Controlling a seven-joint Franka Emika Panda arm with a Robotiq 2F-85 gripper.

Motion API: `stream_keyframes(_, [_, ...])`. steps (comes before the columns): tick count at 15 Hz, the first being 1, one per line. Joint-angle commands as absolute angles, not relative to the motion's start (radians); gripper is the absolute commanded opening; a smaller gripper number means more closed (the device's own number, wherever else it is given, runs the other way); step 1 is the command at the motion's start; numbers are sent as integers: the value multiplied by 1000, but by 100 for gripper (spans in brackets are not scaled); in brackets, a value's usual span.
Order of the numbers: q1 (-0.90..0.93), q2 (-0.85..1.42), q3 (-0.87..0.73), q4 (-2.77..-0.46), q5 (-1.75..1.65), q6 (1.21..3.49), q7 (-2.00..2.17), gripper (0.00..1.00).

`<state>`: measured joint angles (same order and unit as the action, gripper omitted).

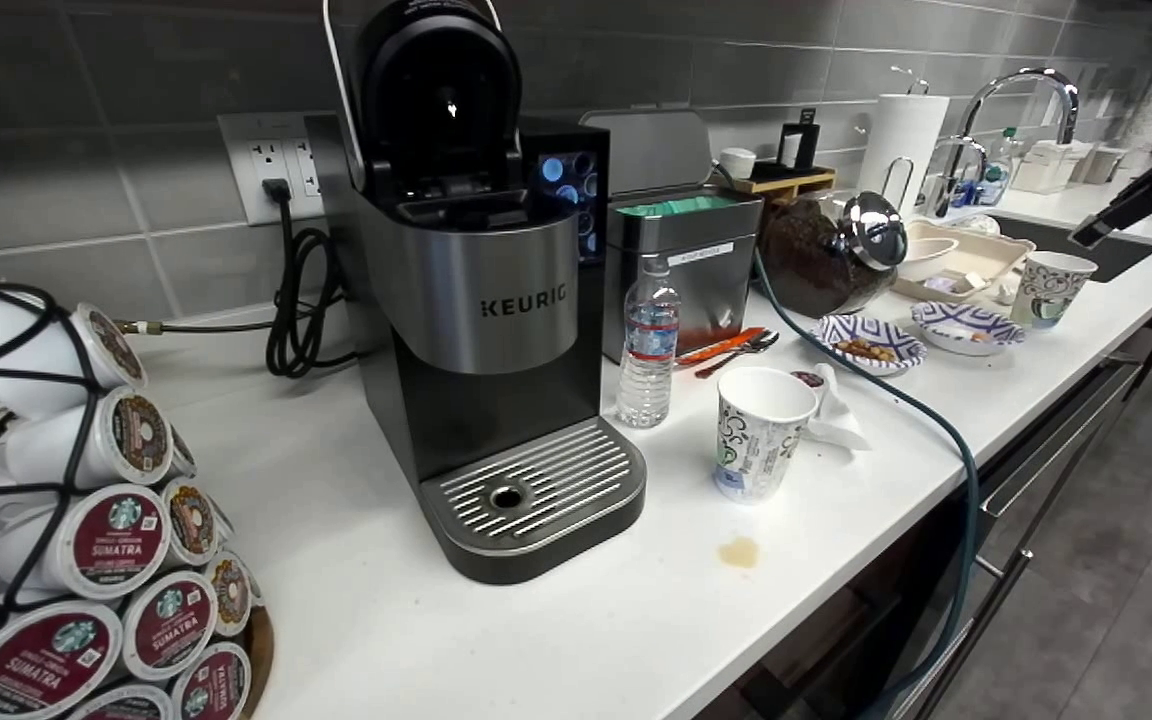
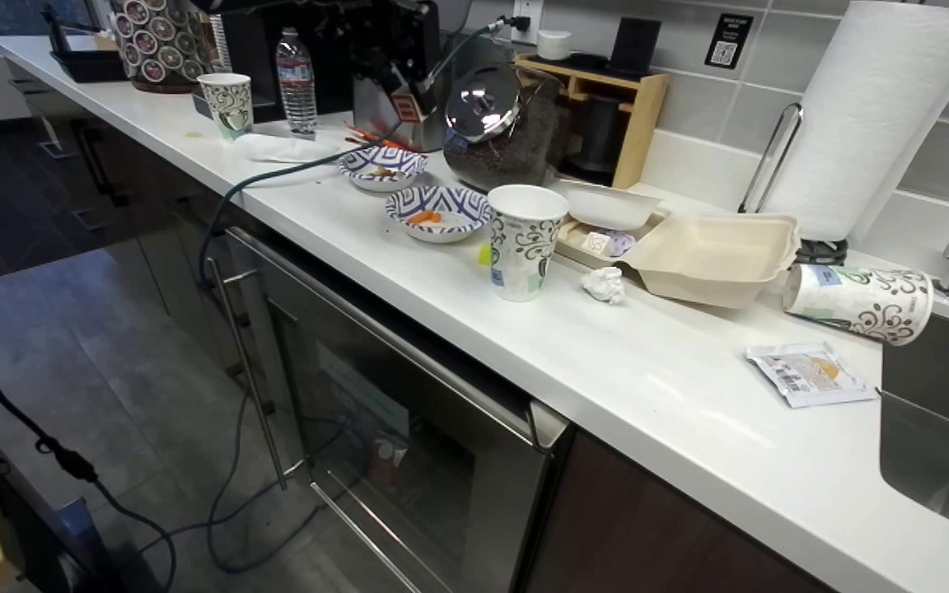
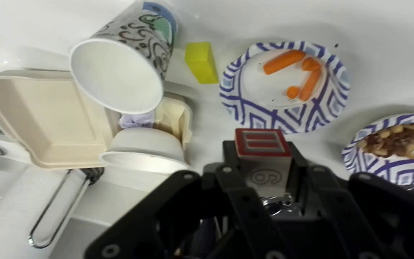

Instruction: Place the block onto the plate

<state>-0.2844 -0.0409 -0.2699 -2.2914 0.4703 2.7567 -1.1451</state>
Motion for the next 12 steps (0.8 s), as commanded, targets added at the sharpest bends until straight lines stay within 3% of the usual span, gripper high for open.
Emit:
stream_keyframes(1, [-281, 125, -255, -2166, 435, 2948, -975, 9])
stream_keyframes(4, [-261, 305, -339, -1998, 273, 3009, -746, 9])
stream_keyframes(7, [-248, 441, -393, -1813, 193, 2902, -623, 9])
stream_keyframes(12, [-409, 576, -212, -1513, 297, 2707, -763, 9])
